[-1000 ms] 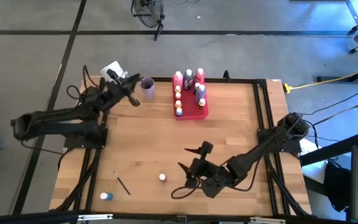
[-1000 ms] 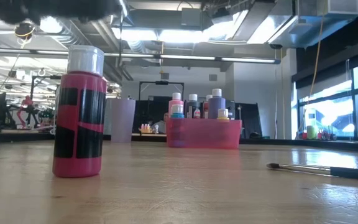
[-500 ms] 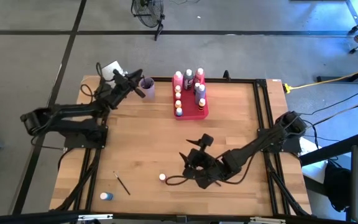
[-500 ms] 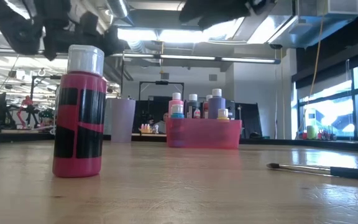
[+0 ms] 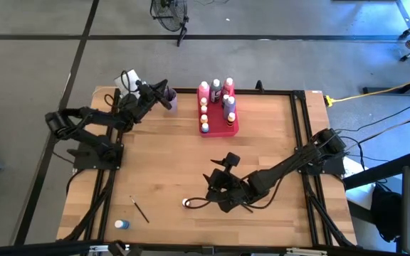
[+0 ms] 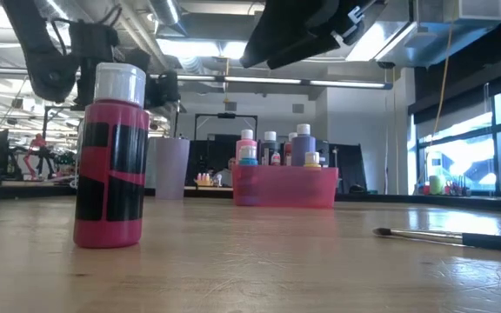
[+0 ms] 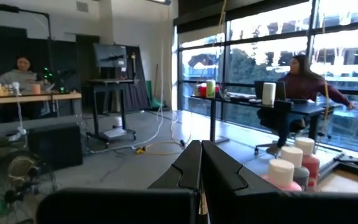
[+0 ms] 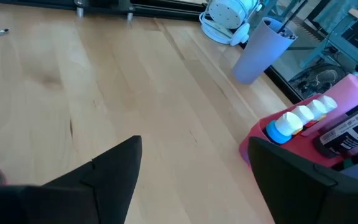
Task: Pick & Place Paint Supplies
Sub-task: Put the black paint brush into the purple cup, then put the purple paint bottle into the red bin
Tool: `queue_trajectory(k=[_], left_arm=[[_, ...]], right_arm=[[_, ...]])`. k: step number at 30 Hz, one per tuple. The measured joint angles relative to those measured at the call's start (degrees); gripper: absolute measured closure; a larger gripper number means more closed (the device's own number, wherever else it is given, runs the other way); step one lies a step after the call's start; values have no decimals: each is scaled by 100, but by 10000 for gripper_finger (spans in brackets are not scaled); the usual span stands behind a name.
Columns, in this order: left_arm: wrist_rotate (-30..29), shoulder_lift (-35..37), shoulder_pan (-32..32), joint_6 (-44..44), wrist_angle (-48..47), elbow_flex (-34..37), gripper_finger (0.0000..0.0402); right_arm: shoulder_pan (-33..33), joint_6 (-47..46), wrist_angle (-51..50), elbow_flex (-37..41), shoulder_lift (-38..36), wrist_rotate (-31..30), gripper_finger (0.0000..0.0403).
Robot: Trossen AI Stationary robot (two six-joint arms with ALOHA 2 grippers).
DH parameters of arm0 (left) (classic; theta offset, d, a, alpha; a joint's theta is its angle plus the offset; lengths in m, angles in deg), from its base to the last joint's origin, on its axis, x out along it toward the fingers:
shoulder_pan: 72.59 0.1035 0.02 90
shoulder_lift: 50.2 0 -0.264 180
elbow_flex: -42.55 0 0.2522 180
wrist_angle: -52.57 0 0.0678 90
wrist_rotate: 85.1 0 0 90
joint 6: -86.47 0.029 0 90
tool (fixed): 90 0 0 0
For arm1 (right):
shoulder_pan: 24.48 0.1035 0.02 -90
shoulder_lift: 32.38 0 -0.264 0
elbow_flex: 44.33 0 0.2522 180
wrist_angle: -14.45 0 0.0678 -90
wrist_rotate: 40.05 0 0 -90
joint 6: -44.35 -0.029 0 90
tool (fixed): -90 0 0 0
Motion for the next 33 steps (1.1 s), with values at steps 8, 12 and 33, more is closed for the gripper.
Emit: queue_trajectory(k=[8, 12, 33], left_arm=[[67, -411, 64, -199, 59, -2, 398], [109, -458, 61, 69, 53, -2, 392], [1507, -292, 61, -561, 773, -2, 234]], right_arm=[[3, 31, -8, 0, 0, -2, 105], [3, 31, -14, 0, 0, -2, 105], [13, 27, -22, 0, 0, 2, 105]])
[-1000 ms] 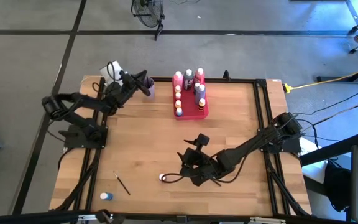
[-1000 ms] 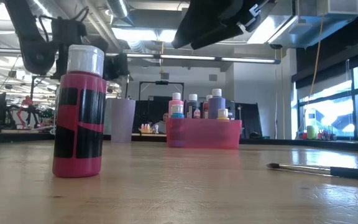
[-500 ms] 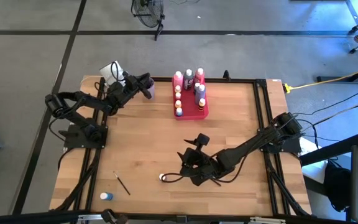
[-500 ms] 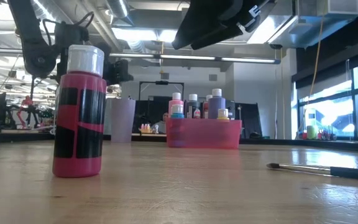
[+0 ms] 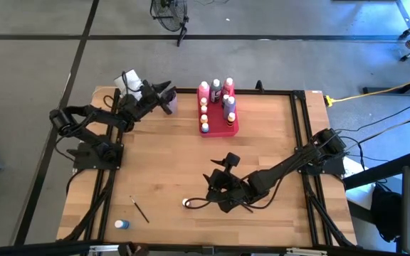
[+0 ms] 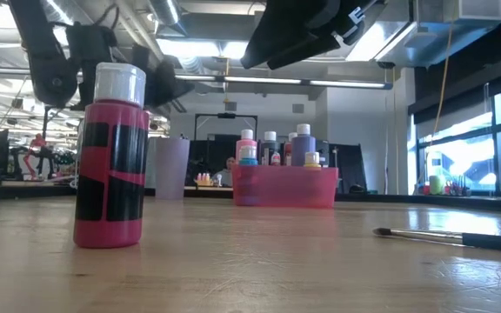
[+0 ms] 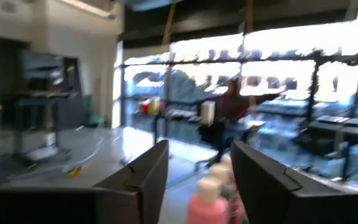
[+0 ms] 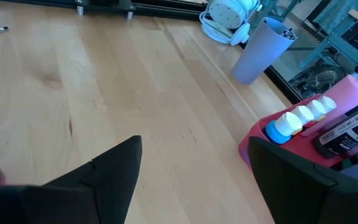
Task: Pick & Place Paint Supplies
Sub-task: Put the purple paint bottle into the red bin
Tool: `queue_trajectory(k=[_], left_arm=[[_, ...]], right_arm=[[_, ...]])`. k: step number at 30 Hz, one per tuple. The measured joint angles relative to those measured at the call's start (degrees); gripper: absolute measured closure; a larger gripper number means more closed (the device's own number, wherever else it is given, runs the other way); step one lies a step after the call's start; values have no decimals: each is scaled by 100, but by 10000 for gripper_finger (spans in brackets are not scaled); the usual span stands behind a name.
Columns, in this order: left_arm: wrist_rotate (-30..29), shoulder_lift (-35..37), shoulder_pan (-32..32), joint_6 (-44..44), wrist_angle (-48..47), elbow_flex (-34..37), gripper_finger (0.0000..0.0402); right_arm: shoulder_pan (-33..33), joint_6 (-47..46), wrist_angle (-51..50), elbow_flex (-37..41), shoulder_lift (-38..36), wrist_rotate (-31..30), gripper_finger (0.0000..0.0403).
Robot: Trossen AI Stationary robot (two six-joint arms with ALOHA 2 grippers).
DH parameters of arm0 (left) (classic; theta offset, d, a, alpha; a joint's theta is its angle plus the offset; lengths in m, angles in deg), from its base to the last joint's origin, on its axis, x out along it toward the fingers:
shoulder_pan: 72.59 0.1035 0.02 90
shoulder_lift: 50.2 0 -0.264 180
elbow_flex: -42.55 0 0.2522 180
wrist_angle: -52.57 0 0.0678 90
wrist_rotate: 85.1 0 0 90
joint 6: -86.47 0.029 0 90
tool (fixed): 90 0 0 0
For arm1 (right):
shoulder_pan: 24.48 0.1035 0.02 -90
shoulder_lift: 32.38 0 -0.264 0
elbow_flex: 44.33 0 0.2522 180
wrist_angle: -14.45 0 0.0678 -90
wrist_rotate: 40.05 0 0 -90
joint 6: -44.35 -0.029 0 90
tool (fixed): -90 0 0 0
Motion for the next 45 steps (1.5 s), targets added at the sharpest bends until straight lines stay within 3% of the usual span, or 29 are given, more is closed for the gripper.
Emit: queue_trajectory(k=[7, 12, 18, 22, 28, 32, 36, 39, 45], left_arm=[[1153, 487, -173, -97, 15, 0, 183], [2715, 914, -318, -982, -126, -2, 173], [4843, 1402, -541, -1759, -1022, -2, 181], [5531, 1616, -983, -1823, -1725, -2, 186], [5374, 1818, -1880, -752, -2706, -2, 189], [4917, 1831, -2476, 85, -3764, -2, 189], [3551, 1822, -3136, 1128, -5228, -2, 190], [2393, 1760, -3658, 1360, -5843, -2, 190], [1656, 1755, -4687, 844, -6083, 77, 190]], right_arm=[[39, 64, 2, 0, -1, -4, 105], [39, 89, -1, 0, -2, -4, 105], [119, 160, -100, 0, -38, -284, 105], [264, 163, -266, -2, -173, -521, 105], [453, 154, -379, -2, -323, -520, 105], [663, -39, -376, -2, -323, -484, 105], [893, -188, -358, -2, -323, -363, 105], [1037, -188, -337, -2, -323, -363, 105], [1132, -148, -169, -2, -323, -358, 105]])
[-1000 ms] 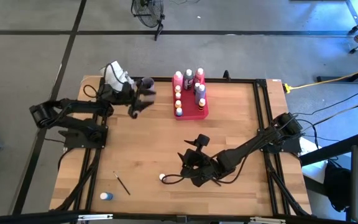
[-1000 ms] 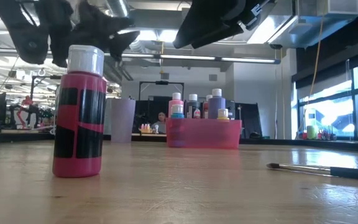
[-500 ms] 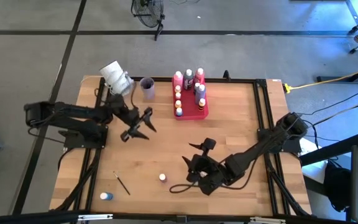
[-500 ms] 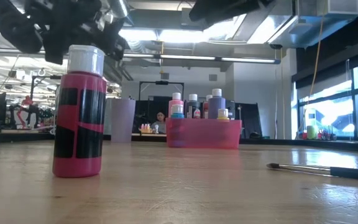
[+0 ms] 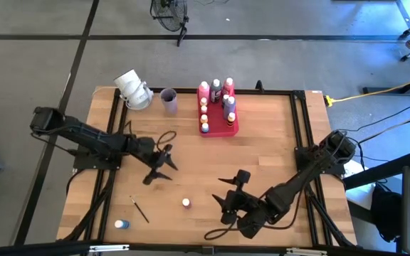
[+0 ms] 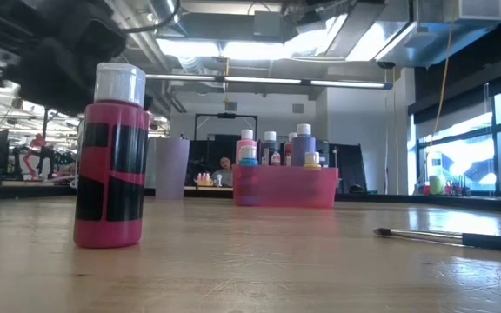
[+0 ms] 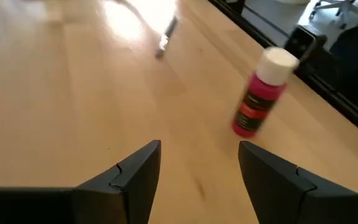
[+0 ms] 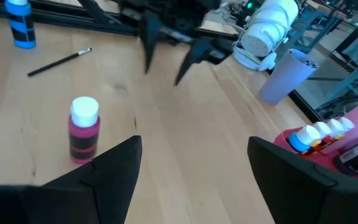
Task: Pick & Place Paint Supplies
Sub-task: Put the purple paint bottle into the red bin
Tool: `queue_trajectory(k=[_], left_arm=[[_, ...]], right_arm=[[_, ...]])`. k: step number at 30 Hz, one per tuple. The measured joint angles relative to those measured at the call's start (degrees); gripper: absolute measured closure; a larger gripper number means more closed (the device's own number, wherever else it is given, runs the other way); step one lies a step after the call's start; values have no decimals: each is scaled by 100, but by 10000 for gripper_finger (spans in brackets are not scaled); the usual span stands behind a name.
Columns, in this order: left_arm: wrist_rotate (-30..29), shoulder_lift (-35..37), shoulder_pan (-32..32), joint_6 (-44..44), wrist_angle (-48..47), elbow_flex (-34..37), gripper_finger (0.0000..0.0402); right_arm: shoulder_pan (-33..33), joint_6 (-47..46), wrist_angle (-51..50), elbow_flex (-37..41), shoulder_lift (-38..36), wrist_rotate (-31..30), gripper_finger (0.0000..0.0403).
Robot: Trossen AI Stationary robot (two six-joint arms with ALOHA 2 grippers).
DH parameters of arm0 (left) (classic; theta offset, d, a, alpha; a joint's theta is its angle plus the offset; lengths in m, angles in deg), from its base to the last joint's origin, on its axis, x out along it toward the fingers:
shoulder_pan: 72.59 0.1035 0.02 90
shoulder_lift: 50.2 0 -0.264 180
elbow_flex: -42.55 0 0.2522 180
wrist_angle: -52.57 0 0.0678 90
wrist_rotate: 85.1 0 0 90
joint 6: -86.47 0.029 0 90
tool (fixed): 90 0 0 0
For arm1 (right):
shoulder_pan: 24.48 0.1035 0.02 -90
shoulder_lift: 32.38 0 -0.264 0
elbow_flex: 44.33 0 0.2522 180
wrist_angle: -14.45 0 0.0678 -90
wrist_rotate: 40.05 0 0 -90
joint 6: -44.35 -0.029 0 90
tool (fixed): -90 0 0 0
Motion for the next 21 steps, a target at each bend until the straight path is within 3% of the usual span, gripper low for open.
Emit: queue_trajectory(k=[5, 11, 21], left_arm=[[-830, -87, -817, -733, 90, 143, 186], [-2105, -477, -1502, -1289, 1170, 240, 169], [-2786, -1728, -2068, -2251, 2348, 242, 124]], right_arm=[[-5, -3, 44, 0, 0, 16, 105], [-4, 170, 399, 0, 0, 19, 105], [-4, 455, 697, -2, 0, 589, 105]])
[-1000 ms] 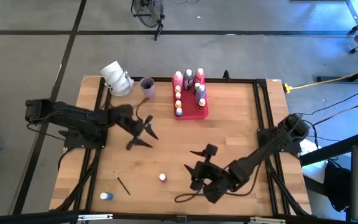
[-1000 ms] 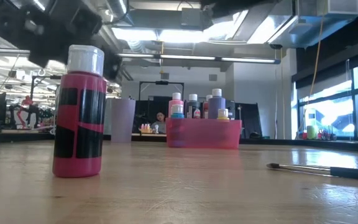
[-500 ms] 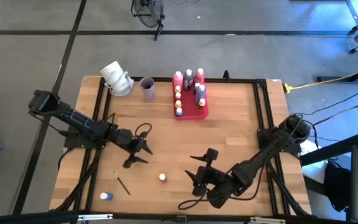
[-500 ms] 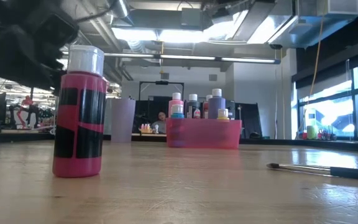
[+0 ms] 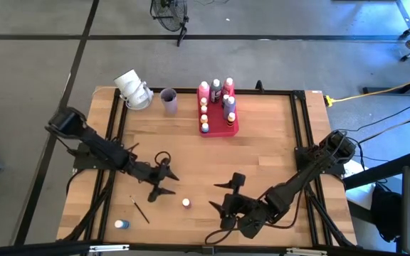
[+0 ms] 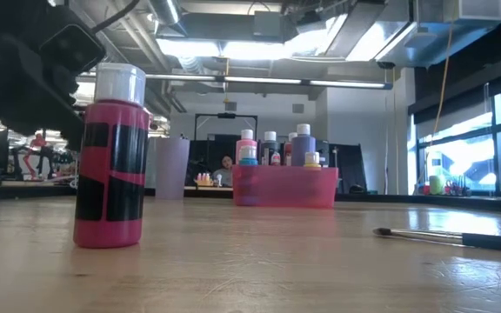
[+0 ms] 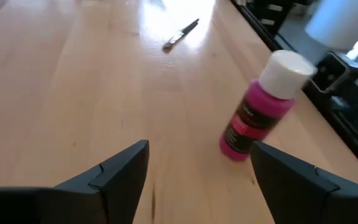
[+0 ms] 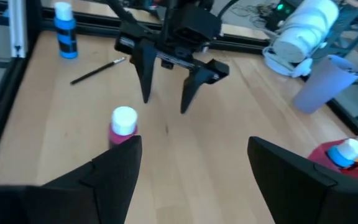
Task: Pick & Place Paint Supplies
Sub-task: Put the purple paint bottle into the red bin
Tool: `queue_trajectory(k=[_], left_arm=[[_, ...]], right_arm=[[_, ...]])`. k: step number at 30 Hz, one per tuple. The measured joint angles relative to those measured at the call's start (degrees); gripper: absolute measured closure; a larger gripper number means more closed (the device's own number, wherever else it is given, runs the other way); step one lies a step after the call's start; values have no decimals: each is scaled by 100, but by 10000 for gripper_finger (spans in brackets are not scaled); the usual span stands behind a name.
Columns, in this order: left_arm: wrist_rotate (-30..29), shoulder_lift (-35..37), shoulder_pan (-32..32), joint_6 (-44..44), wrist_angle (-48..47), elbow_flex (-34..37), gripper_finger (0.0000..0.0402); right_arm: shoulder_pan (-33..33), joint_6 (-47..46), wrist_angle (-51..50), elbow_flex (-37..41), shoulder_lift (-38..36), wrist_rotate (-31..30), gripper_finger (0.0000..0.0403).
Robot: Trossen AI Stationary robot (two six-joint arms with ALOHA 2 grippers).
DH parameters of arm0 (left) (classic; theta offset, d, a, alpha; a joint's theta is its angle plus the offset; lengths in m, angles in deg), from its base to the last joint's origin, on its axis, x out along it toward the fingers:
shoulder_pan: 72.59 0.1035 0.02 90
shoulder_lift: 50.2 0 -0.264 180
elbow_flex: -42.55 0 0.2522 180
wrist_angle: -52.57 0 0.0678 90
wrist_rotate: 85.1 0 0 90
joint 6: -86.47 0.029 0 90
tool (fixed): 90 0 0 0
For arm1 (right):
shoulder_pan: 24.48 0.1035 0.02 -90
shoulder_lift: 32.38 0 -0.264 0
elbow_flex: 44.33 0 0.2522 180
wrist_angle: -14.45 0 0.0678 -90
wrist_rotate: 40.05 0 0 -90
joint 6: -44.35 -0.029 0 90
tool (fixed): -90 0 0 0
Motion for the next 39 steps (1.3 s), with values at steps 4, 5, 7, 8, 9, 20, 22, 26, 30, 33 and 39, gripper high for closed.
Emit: queue_trajectory(k=[4, 5, 7, 8, 9, 20, 22, 26, 30, 33, 39], left_arm=[[-131, -546, -73, -170, 282, -130, 107], [-11, -667, -73, -66, 280, -174, 105], [149, -850, -107, 55, 274, -256, 104], [195, -920, -135, 55, 275, -298, 105], [233, -976, -160, 46, 278, -329, 105], [-500, -1498, -682, 159, 281, -773, 105], [-590, -1609, -740, 173, 276, -880, 105], [-629, -1778, -797, 218, 278, -1078, 105], [-735, -1929, -783, 541, 280, -1272, 105], [-793, -1992, -751, 751, 280, -1376, 105], [-780, -1992, -705, 819, 302, -1410, 105]], right_arm=[[10, 0, 121, 0, 0, 87, 105], [25, 0, 135, 0, 0, 89, 105], [45, 0, 159, 0, 0, 92, 105], [62, 0, 168, 0, 0, 143, 105], [70, 0, 180, 0, 0, 201, 105], [101, 2, 248, -2, 0, 473, 105], [101, 2, 254, -2, 0, 473, 105], [113, 2, 263, -2, 0, 519, 105], [142, 5, 288, -2, 0, 780, 105], [151, 5, 289, -2, 0, 825, 105], [151, 5, 289, -2, 0, 828, 105]])
